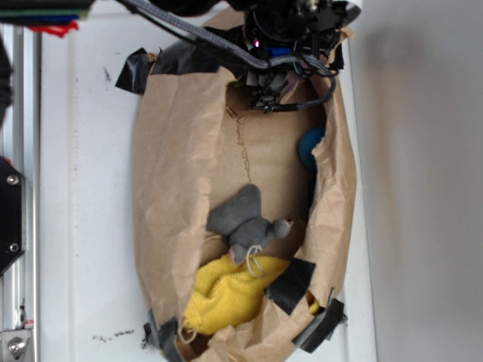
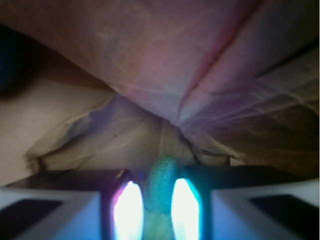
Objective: Grab the green animal.
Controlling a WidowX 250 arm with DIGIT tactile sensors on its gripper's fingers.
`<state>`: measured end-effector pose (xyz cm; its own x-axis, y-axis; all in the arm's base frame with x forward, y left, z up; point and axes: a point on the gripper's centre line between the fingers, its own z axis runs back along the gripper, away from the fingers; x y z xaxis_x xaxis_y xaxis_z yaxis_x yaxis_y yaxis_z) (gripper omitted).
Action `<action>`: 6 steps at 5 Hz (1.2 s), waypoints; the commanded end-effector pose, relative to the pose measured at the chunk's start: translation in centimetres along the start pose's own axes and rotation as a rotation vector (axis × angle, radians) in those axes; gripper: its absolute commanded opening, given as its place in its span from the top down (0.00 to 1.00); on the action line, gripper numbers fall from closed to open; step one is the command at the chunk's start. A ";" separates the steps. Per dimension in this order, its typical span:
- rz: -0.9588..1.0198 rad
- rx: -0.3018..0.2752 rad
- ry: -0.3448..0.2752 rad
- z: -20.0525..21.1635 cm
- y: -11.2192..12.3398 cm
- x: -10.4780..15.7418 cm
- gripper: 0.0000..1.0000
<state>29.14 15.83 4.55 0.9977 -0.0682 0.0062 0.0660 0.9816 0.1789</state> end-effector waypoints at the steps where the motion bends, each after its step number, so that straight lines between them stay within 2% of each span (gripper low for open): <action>1: 0.030 0.080 0.010 -0.1 2.3 -0.5 0.00; 3: -0.011 0.105 0.056 -1.1 2.2 -1.3 0.00; 4: 0.004 0.111 0.035 -1.0 2.2 -1.5 1.00; 6: 0.009 0.107 0.013 -0.8 2.2 -1.4 1.00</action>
<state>28.88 16.76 2.94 0.9952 -0.0955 -0.0221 0.0980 0.9595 0.2640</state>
